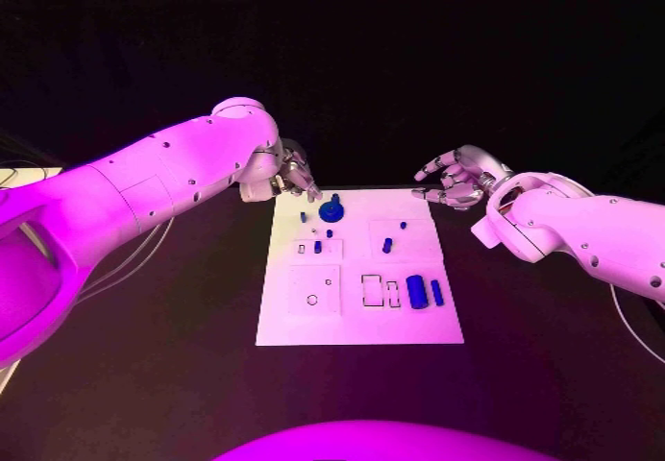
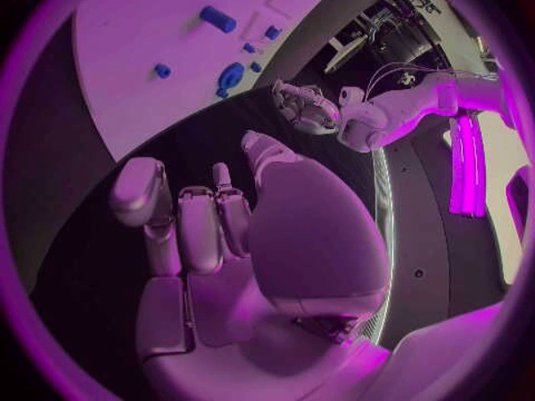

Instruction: Assemble the parts on the task board

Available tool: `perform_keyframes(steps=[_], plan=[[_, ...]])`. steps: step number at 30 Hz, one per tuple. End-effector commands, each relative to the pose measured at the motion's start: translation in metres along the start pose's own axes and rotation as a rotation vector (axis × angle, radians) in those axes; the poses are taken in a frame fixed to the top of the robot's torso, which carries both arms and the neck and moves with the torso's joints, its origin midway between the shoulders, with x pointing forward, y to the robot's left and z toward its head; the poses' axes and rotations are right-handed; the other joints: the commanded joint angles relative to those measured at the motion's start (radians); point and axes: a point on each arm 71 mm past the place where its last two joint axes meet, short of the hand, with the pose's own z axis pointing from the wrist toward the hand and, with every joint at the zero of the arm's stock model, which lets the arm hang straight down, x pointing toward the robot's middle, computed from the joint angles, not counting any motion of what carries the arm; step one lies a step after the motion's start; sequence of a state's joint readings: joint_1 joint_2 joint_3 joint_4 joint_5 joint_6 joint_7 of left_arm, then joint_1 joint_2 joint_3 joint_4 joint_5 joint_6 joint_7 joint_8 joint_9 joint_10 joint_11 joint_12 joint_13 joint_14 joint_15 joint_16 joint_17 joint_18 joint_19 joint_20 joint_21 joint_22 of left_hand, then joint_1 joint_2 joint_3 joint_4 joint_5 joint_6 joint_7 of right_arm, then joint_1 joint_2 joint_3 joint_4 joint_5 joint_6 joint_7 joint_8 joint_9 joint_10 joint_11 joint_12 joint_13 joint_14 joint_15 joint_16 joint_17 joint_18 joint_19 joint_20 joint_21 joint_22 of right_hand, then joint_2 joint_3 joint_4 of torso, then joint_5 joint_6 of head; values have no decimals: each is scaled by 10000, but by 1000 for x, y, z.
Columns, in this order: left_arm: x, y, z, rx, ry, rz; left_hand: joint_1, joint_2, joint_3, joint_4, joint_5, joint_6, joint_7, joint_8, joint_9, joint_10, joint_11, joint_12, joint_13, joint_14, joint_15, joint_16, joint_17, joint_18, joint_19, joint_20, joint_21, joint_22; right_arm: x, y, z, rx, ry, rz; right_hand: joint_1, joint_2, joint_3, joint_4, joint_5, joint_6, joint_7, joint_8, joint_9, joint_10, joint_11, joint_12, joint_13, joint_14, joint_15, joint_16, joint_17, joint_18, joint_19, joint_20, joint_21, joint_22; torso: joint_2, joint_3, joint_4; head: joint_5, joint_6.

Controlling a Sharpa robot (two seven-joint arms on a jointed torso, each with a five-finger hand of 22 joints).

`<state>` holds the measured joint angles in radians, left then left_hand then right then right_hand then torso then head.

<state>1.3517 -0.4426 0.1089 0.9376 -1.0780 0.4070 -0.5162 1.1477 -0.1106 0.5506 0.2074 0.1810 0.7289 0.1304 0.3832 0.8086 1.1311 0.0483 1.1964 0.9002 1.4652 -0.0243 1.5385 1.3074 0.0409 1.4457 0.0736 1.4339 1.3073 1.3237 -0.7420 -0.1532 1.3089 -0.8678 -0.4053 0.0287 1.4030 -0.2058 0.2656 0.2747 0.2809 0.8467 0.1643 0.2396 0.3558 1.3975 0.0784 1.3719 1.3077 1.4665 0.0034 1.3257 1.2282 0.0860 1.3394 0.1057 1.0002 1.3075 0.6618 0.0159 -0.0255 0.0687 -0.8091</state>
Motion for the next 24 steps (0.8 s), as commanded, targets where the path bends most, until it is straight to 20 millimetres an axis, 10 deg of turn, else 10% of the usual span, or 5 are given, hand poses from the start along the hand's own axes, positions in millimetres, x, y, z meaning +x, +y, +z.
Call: perform_keyframes(steps=[1,10,13,24], plan=[[-11,3,0,160,-895,-547,-166,-69,-91,184,-7,126,83,-45,-133,64,87,45,-18,891,127,1,2220,86,17,94,20,751,-1,1,-1,-208,-65,-72,-52,-6,72,-5,10,-109,-3,32,9,-178,-9,-156,498,122,-32,-144,-151,226,-56,-3,-192,-14,43,-15,9,-17,61],[-20,19,8,-318,-1095,-913,-413,-183,-335,526,-41,300,196,88,-271,100,206,68,-64,903,242,22,2242,79,47,209,44,790,-5,5,-1,-472,-476,-24,-39,-135,401,26,47,-244,-18,157,88,-2298,-32,-3118,-2402,-833,-52,-2957,-2789,784,-1450,-11,-4154,-1903,167,-11,-20,23,180],[-21,23,10,-464,-1135,-1010,-384,-217,-369,517,-34,329,182,126,-273,103,198,72,-68,907,240,32,2254,76,56,214,53,803,-8,6,-1,-564,-639,31,-18,-220,654,52,55,-291,31,226,137,-3677,14,-5343,-4657,-1596,-7,-5455,-4710,968,-2037,37,-6039,-2978,217,-27,-42,41,220],[-21,34,19,-951,-990,-1114,-331,-346,-748,675,-31,611,77,760,-71,137,114,95,-113,923,177,63,2289,67,91,178,88,857,-17,13,0,-1035,-986,363,-394,-594,2025,-114,82,298,235,100,76,-2779,356,-10998,-9967,-2783,513,-9859,-6141,929,-2789,566,-8681,-5431,393,-55,-92,82,326]])
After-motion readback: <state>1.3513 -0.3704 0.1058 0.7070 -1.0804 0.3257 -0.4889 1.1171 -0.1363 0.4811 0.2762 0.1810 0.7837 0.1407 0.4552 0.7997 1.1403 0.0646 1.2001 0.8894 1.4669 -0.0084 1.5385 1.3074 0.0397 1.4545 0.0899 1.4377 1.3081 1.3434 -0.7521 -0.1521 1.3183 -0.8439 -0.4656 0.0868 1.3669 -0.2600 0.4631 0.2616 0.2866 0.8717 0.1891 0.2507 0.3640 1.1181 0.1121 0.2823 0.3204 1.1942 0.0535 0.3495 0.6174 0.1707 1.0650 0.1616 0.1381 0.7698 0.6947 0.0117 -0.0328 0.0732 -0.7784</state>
